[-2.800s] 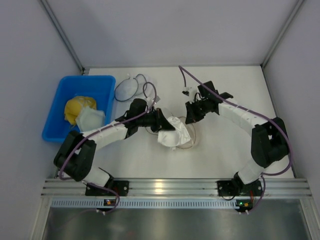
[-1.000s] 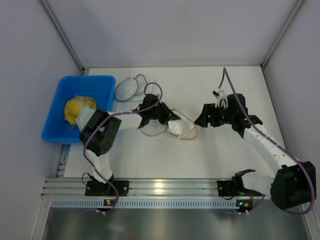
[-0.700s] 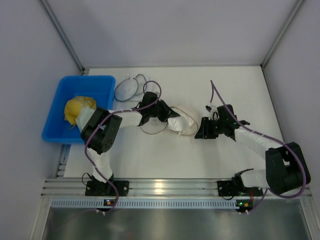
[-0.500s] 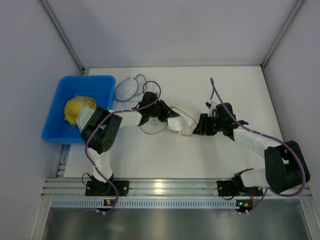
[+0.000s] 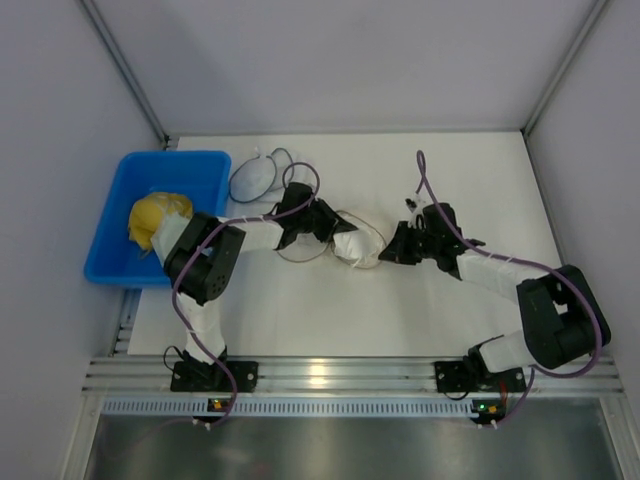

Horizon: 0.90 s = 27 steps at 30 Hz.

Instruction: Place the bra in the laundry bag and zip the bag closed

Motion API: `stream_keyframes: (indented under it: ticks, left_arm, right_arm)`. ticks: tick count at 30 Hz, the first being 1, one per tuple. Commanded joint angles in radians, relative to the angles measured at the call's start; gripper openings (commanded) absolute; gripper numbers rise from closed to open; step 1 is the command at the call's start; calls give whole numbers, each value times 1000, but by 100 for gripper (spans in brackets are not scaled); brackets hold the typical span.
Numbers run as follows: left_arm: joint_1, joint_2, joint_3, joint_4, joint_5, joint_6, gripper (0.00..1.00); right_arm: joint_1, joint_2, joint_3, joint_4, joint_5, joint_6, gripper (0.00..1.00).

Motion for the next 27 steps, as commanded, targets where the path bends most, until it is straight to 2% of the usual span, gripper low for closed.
stream_keyframes:
  ticks: [1,8,13,15,17,19,21,23,24,25,27]
  left_arm:
    - [4,0,51,55,-3,-42,0]
    - [-9,9,90,26,-23,-53,0]
    - [-80,53,133,-114,-96,79,0]
    - [-98,69,133,-152,-130,149,0]
    - [-120,67,145,-256,-180,214,2]
    - [-129,58,150,-354,-249,304,11]
    - [-129,35,137,-379,-277,373,28]
    - [-126,17,119,-383,-251,417,37]
    - [-123,-8,122,-383,-236,459,49]
    - [-123,-22,125,-383,-216,481,55]
    - [-123,-71,142,-383,-171,524,63]
  right_arm:
    - [42,-17,-14,131,-70,126,0]
    - [152,-43,-109,319,-158,462,0]
    - [164,-17,-89,445,-186,591,0]
    - [158,-20,-77,447,-192,600,0]
    - [146,-39,-86,450,-207,617,0]
    - [117,-65,-95,427,-215,607,0]
    - [83,-82,-117,399,-218,591,0]
    - [68,-100,-126,372,-230,561,0]
    - [65,-106,-129,353,-230,551,0]
    - [62,-114,-131,341,-230,528,0]
    - [63,-122,-137,312,-229,507,0]
